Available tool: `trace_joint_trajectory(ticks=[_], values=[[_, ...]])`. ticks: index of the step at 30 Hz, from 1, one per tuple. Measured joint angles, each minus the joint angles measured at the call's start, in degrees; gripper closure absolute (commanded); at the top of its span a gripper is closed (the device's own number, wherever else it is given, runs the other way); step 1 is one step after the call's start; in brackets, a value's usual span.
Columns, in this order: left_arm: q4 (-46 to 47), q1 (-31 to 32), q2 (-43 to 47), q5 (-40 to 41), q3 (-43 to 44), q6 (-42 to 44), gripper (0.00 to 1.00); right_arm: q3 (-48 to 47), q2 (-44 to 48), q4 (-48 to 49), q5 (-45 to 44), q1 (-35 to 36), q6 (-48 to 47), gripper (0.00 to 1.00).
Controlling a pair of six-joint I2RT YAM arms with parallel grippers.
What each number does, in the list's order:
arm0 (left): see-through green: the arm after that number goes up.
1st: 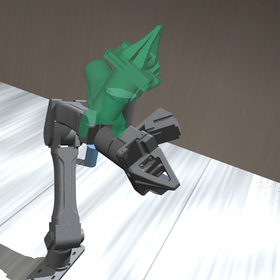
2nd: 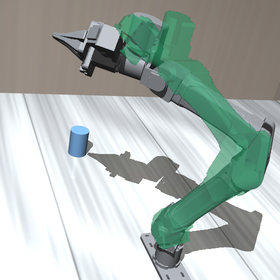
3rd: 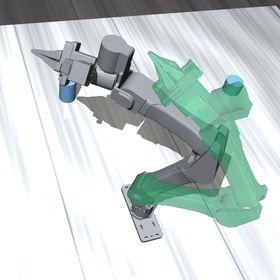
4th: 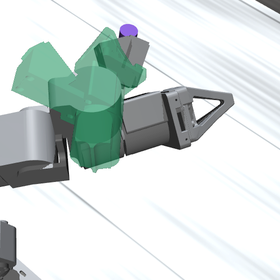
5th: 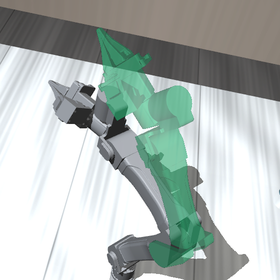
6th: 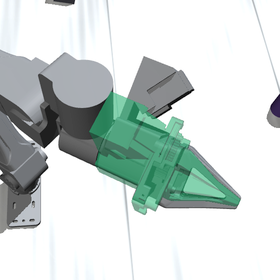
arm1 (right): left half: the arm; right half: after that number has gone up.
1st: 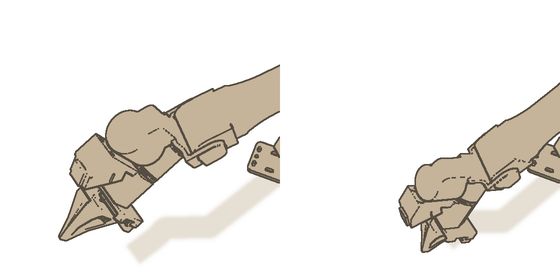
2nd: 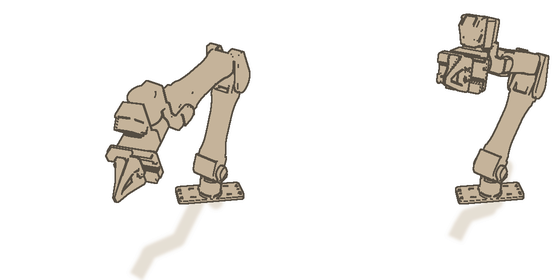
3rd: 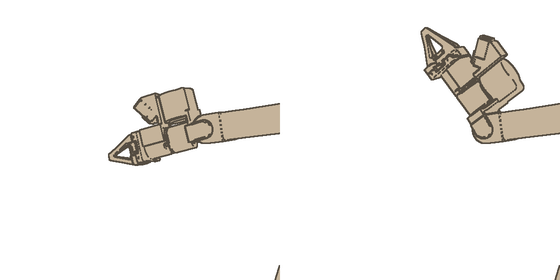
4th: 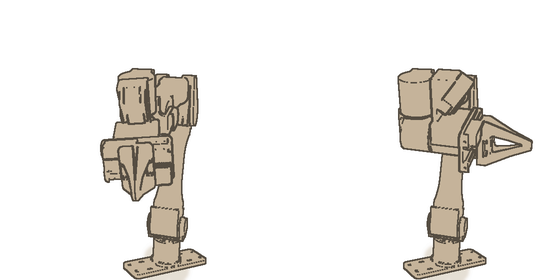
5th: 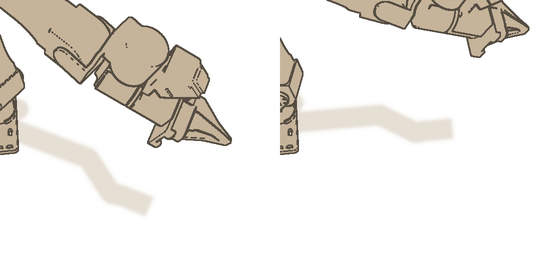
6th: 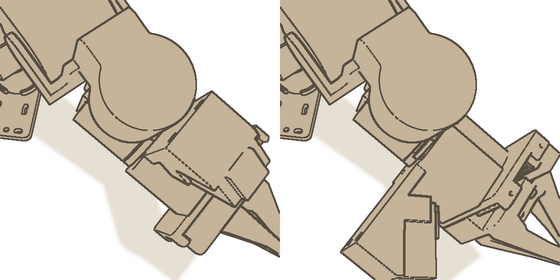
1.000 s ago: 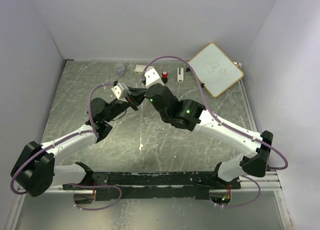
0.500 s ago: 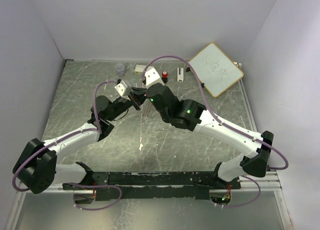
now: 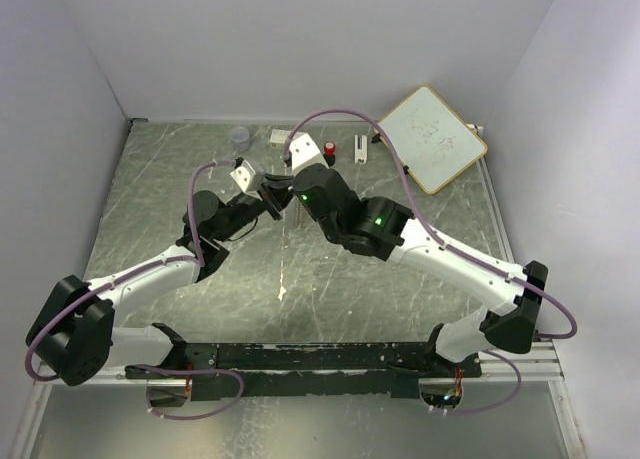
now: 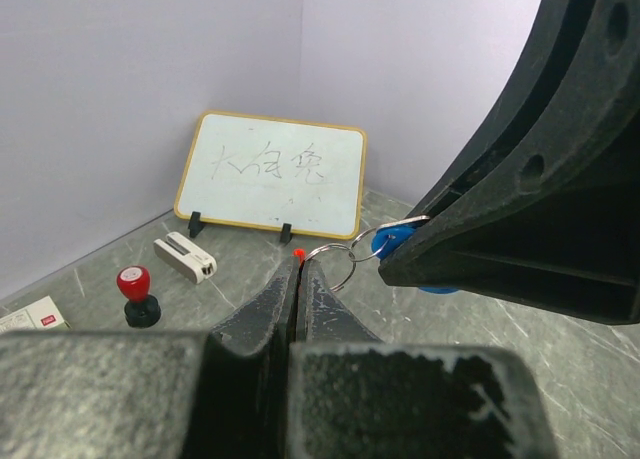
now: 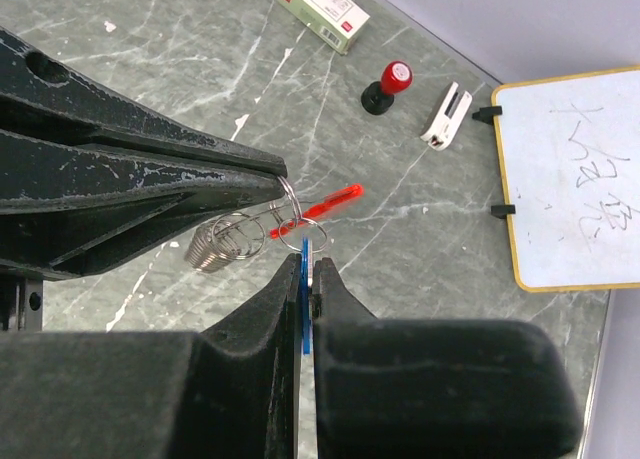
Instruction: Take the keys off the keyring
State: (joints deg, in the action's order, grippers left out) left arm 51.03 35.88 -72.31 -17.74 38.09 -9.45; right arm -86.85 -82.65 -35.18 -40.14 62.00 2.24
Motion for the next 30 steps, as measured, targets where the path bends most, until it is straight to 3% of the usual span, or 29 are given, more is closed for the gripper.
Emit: trace_joint_trajectory(ticks=[30], values=[[0.6, 0.3, -0.8, 0.6, 0.9, 3.0, 0.93, -3.5, -1.7, -2.1, -1.1, 0.0, -2.8, 1.00]])
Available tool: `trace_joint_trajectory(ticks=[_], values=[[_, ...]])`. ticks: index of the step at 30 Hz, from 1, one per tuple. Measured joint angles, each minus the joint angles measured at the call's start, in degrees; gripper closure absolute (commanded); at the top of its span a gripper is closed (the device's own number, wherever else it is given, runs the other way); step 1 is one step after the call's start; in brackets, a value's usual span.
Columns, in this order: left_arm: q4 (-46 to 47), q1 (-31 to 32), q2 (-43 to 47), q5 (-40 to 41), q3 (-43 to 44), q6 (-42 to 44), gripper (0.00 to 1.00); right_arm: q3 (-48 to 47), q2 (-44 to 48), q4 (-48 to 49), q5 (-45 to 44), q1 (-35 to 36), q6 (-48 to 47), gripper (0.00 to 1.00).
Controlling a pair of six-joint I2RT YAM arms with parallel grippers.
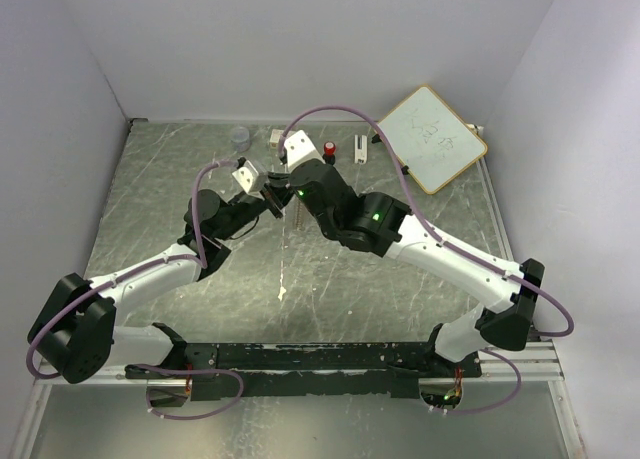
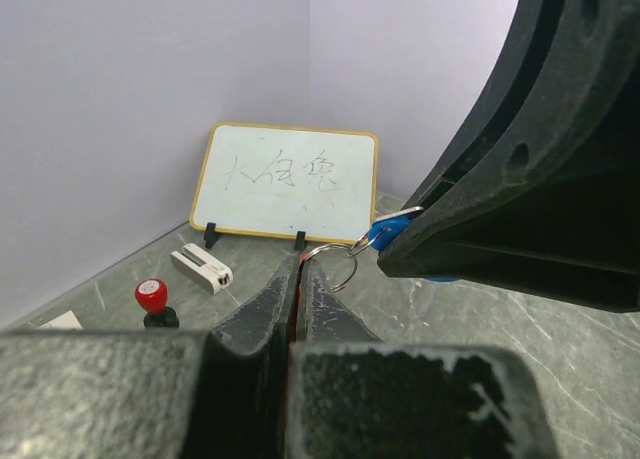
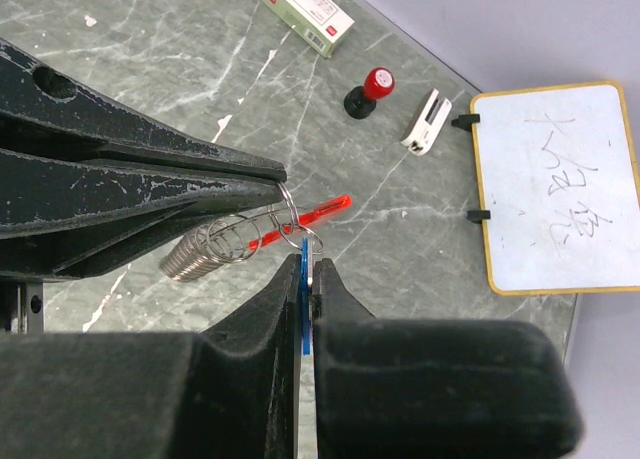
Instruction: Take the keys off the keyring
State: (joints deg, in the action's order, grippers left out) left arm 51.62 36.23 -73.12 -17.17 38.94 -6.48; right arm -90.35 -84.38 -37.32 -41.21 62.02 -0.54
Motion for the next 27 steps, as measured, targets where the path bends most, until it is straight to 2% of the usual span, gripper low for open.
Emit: trace_joint_trajectory(ticks=[27], values=[[-0.5, 0.2, 0.1, 0.1, 0.1, 3.3, 0.93, -4.9, -3.1, -3.3, -1.7, 0.2, -3.2, 1.00]])
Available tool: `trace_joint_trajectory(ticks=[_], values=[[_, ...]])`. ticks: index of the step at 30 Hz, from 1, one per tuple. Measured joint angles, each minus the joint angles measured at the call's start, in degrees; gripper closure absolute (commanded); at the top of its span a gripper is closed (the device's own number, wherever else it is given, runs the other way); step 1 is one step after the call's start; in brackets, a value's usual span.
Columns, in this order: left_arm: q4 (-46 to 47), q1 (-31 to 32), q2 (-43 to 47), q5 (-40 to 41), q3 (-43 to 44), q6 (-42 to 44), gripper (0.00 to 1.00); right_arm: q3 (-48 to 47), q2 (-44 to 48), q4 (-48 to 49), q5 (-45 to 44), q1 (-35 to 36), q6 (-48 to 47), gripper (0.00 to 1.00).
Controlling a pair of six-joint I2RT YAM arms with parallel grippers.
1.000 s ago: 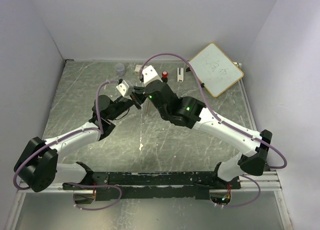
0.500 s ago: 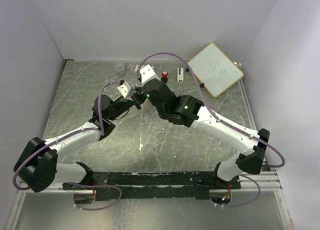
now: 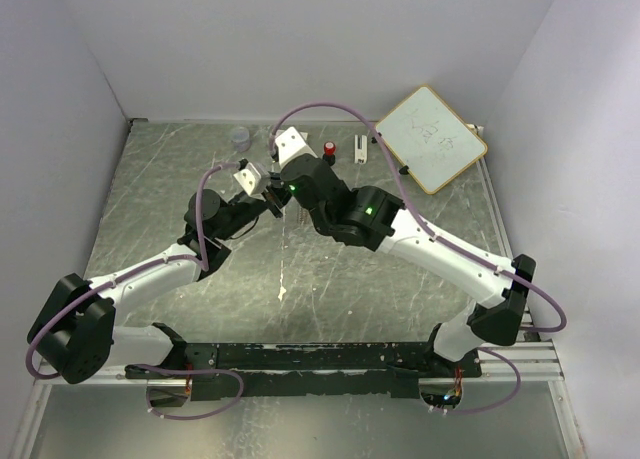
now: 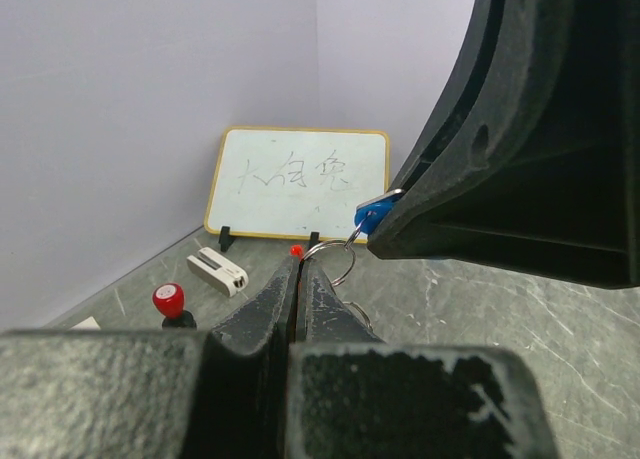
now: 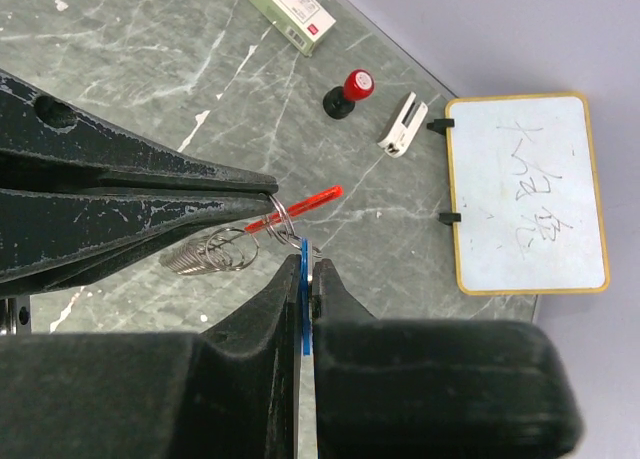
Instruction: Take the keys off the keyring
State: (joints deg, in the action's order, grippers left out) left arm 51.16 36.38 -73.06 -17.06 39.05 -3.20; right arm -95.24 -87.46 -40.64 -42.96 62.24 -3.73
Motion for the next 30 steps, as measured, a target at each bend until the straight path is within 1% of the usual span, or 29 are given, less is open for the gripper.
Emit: trace_joint_trajectory(ticks=[30], values=[[3.4, 0.0, -2.3, 0.5, 0.7, 0.4, 0.93, -4.5, -2.5, -2.4, -1.5, 0.3, -2.0, 1.00]])
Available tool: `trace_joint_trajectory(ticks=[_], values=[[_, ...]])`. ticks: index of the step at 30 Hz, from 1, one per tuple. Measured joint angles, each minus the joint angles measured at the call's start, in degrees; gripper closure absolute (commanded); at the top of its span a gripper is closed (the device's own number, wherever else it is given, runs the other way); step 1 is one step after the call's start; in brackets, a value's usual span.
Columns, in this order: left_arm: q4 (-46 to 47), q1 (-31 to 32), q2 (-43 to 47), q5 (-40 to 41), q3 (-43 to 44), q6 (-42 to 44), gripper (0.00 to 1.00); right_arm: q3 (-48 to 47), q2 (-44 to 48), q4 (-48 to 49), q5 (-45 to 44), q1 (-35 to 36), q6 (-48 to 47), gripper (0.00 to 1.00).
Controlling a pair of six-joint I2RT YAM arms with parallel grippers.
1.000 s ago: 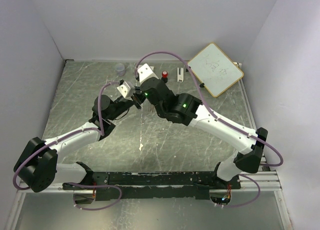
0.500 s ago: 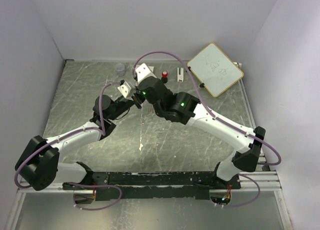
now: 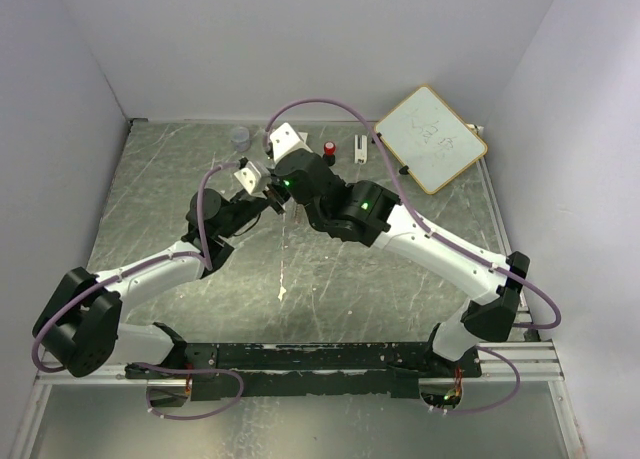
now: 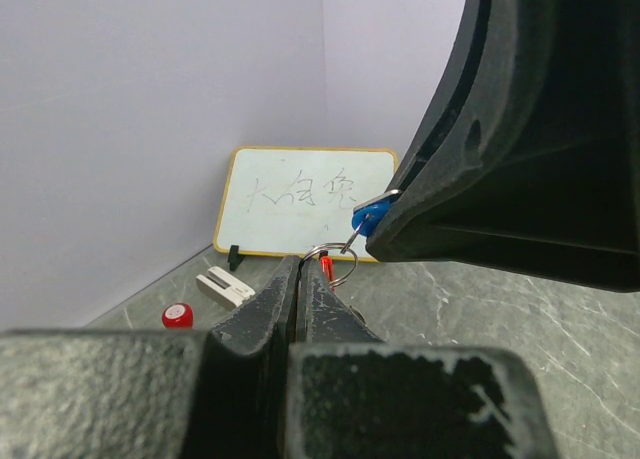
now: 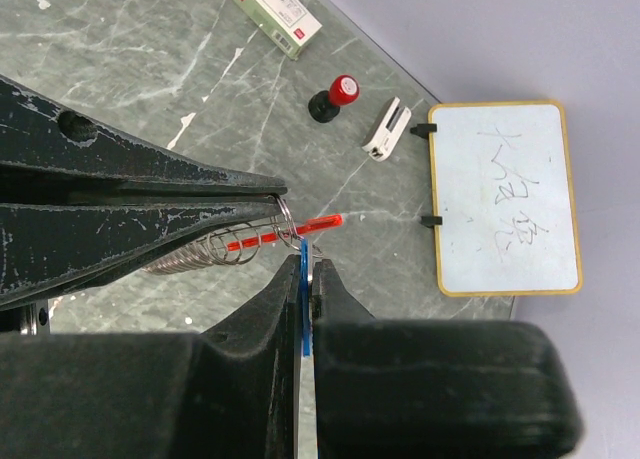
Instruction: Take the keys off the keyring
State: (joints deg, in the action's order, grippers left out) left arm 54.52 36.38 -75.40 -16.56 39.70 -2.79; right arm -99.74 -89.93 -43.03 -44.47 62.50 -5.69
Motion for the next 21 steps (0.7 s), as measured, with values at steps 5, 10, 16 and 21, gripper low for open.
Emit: trace_joint_trajectory(ticks=[5, 10, 16, 21], values=[[1.0, 0.0, 0.2, -0.6, -0.5, 0.0, 0.92, 0.0, 0.0, 0.0, -0.1, 0.1, -0.3, 1.00], [2.4, 0.0, 1.8, -2.3, -2.7, 0.3, 0.73, 0.0, 0.0, -0.2, -0.2, 0.6, -0.4, 1.00], [-1.0, -0.6, 2.3, -2.8, -7.0, 0.7, 0.67, -0.9, 0.5, 2.5, -2.8, 0.8, -1.1, 1.00], [-1.5, -0.7, 2.5, -0.7, -8.4, 0.1, 0.65, -0.9, 1.1, 3.5, -3.7, 0.9, -1.4, 1.00]])
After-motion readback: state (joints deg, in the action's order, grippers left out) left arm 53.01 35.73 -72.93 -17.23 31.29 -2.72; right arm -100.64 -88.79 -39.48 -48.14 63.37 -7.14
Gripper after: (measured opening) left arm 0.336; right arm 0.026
